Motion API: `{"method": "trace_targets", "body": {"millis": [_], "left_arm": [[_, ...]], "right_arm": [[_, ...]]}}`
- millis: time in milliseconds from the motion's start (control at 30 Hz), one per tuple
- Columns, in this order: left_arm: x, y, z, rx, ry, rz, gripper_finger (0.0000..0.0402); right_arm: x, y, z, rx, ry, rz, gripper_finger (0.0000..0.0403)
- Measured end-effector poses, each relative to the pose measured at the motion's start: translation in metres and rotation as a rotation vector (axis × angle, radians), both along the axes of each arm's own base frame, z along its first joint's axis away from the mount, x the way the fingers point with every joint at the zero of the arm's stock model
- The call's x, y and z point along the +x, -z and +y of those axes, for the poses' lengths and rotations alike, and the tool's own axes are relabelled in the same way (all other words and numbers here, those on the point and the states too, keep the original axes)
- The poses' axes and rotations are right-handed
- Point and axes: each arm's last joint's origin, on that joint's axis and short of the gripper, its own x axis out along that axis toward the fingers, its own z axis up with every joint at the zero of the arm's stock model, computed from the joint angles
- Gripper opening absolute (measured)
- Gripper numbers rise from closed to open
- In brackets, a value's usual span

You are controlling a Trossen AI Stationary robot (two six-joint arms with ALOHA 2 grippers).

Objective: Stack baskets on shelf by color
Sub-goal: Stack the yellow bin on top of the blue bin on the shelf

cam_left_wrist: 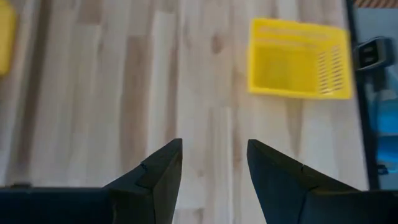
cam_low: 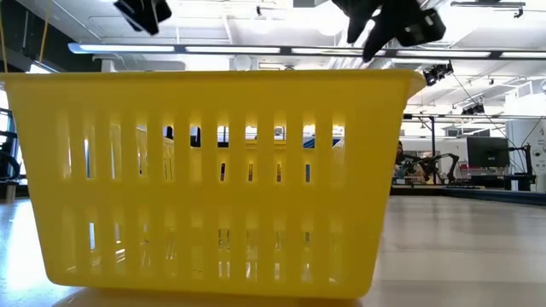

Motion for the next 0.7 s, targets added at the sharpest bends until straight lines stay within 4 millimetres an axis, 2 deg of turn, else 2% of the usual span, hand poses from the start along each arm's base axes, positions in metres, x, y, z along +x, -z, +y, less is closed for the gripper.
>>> {"method": "trace_targets", "body": {"millis": [200, 400, 700], "left_arm": [[0.008, -0.002, -0.019, -0.012, 0.074, -0.074, 0.0172], [0.023, 0.005, -0.037, 0.015, 0.174, -0.113, 0.0172], [0.05, 0.034, -0.059, 0.117, 0.294, -0.071, 0.0172]], "right_arm": [[-0.006, 0.002, 0.022, -0.022, 0.052, -0.001, 0.011], [-0.009, 0.002, 0.029, -0.025, 0.118, -0.005, 0.011], [-0.009, 0.001, 0.032, -0.015, 0.124, -0.015, 0.011]]}}
